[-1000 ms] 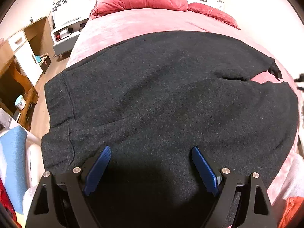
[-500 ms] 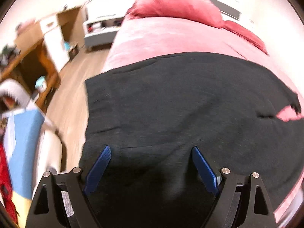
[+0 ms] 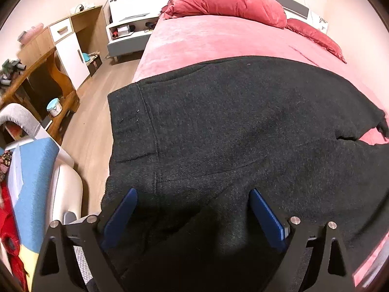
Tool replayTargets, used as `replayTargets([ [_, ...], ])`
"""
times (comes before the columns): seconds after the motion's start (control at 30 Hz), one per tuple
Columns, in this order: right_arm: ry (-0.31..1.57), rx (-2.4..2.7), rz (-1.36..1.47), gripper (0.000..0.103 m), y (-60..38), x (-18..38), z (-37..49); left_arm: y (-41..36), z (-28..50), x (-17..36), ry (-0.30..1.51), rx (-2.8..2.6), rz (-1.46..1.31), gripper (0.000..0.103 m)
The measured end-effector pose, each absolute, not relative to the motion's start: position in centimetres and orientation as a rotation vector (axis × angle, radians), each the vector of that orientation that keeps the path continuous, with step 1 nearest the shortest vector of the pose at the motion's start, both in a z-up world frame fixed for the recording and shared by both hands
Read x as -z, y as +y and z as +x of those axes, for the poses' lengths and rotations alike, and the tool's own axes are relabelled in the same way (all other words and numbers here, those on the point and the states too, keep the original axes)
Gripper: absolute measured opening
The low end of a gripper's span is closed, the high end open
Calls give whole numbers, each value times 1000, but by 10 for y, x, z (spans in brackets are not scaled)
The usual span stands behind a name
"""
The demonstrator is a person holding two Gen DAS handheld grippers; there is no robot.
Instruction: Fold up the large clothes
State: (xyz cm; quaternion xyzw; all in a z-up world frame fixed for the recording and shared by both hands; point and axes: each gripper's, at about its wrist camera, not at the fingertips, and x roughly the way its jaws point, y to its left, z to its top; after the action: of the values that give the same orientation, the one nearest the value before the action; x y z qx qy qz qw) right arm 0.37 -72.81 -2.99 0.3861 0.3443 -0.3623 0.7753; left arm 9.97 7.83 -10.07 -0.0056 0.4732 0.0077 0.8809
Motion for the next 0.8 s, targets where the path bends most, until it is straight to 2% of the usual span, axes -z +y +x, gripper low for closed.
replayTargets([
  [0.1, 898, 816, 996, 7, -747, 82, -15, 78, 101, 103, 991, -16, 12, 97],
  [0.17, 867, 758, 1037, 10, -749, 100, -24, 75, 101, 102, 997, -11, 33, 97],
  [0.2, 866, 759, 1021, 13, -749, 98, -24, 74, 100, 101, 1002, -8, 37, 97],
  [0.23, 887, 789, 975, 23, -748, 92, -25, 75, 99, 100, 1004, -4, 37, 97],
  [0.33, 865, 1039, 743, 30, -732, 49, -18, 78, 92, 98, 1014, -12, 33, 97],
  [0.4, 734, 952, 691, 31, -717, 20, -7, 84, 89, 98, 1021, -25, 33, 97],
  [0.43, 714, 852, 676, 36, -706, 11, 9, 86, 85, 98, 1023, -28, 35, 97],
  [0.53, 820, 603, 678, 38, -671, 13, 61, 94, 74, 98, 1040, -35, 39, 97],
  [0.8, 1193, 356, 713, 40, -542, 78, 160, 147, 37, 82, 980, -74, -108, 98],
])
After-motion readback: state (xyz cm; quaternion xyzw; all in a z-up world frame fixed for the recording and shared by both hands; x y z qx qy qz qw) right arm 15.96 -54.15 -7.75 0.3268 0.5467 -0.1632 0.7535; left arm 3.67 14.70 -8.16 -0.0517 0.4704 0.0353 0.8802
